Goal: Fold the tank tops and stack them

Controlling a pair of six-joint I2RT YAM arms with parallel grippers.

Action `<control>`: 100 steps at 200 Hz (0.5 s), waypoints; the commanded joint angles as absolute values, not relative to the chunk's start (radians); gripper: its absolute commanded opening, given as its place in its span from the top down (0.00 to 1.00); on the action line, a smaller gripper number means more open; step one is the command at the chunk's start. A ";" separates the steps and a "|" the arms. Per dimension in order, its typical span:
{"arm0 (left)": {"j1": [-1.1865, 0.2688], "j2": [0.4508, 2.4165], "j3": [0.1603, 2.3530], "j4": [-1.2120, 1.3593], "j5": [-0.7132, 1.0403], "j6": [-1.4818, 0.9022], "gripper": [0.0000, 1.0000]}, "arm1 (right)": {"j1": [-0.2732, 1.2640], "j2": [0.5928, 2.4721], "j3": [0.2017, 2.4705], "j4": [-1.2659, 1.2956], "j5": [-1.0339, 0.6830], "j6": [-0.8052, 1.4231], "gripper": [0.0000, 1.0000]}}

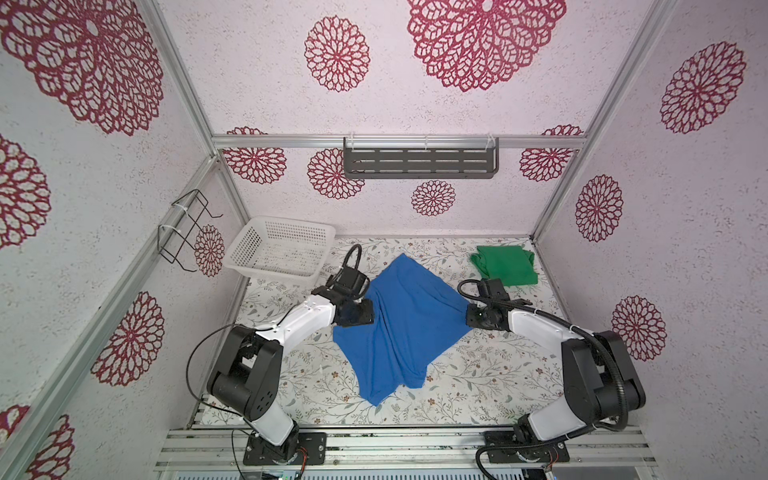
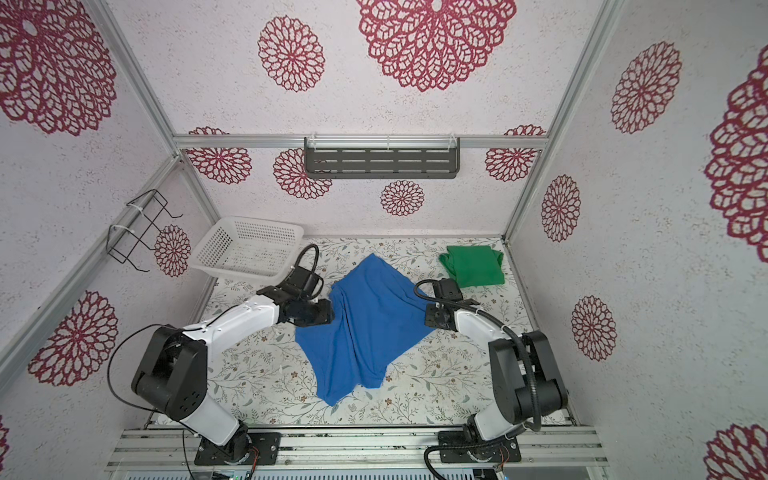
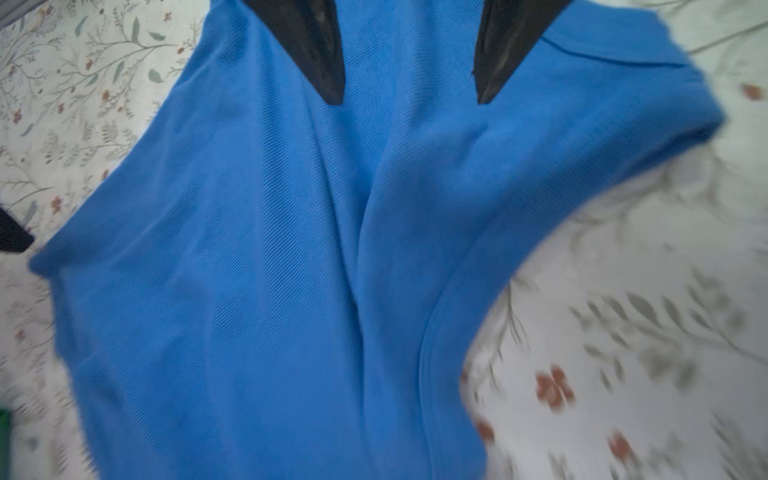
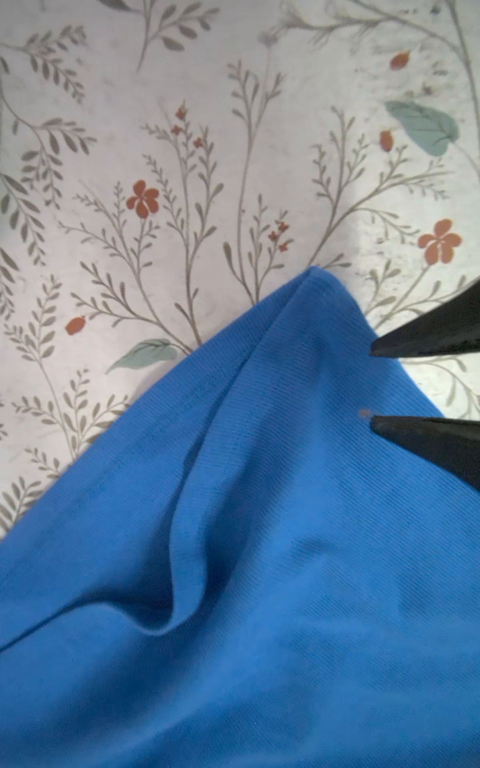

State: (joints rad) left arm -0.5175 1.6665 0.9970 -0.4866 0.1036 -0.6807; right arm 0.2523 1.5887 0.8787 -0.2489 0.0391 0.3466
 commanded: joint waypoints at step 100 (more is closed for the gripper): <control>-0.372 2.207 1.508 -0.580 0.152 -0.550 0.50 | 0.244 1.478 0.689 -0.274 0.057 0.441 0.75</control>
State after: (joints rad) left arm -0.3981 2.0697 1.3922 -0.4381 0.1558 -0.6506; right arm 0.2432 1.5673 0.7509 -0.1631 0.0284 0.3485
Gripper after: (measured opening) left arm 0.503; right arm 0.247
